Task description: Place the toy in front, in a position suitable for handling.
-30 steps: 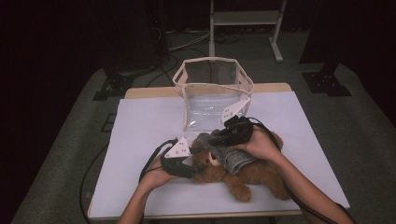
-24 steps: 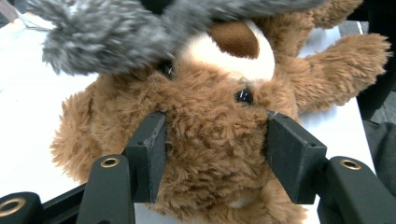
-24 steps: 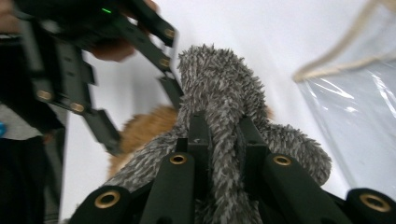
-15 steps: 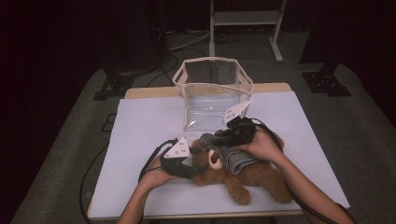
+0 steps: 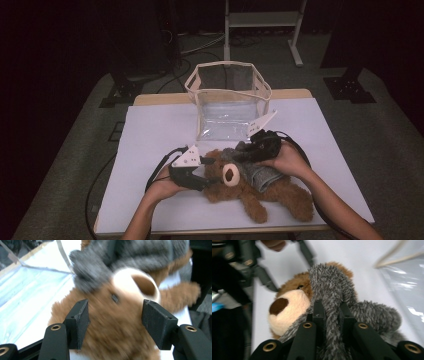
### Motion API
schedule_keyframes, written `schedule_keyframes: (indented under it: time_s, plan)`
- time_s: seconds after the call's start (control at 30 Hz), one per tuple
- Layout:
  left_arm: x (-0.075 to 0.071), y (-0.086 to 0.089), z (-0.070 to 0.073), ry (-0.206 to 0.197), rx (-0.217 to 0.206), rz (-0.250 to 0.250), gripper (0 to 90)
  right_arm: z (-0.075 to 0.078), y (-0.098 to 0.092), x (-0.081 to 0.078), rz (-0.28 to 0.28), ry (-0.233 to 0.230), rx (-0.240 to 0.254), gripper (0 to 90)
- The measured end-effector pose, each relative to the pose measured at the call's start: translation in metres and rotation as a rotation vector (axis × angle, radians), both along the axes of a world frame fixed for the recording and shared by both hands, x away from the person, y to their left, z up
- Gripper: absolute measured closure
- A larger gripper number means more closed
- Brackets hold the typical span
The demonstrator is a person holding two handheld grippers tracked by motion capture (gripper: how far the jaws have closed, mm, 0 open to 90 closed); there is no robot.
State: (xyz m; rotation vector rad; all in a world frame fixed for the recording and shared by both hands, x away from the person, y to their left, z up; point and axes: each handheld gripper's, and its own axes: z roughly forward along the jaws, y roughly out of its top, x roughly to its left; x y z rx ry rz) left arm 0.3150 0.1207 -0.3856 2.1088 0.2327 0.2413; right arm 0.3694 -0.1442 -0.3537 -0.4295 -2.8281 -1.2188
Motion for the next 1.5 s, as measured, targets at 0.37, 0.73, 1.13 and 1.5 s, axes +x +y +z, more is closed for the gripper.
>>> schedule_keyframes:
  time_s: [0.37, 0.73, 1.13, 1.5]
  plan:
    - [-0.003, -0.008, -0.007, 0.045, 0.044, -0.063, 39.2, 0.021, -0.028, -0.004, -0.049, -0.065, 0.035, 78.7]
    - [0.001, -0.018, 0.004, 0.089, 0.022, -0.093, 35.6, -0.003, -0.019, -0.027, 0.055, 0.005, 0.007, 79.0]
    - [-0.001, -0.019, 0.003, 0.1, 0.071, -0.116, 36.7, 0.026, -0.08, -0.028, -0.096, -0.078, 0.073, 79.0]
    - [0.007, -0.018, 0.023, 0.079, 0.05, -0.103, 35.7, -0.008, -0.08, -0.045, -0.061, -0.021, 0.098, 79.4]
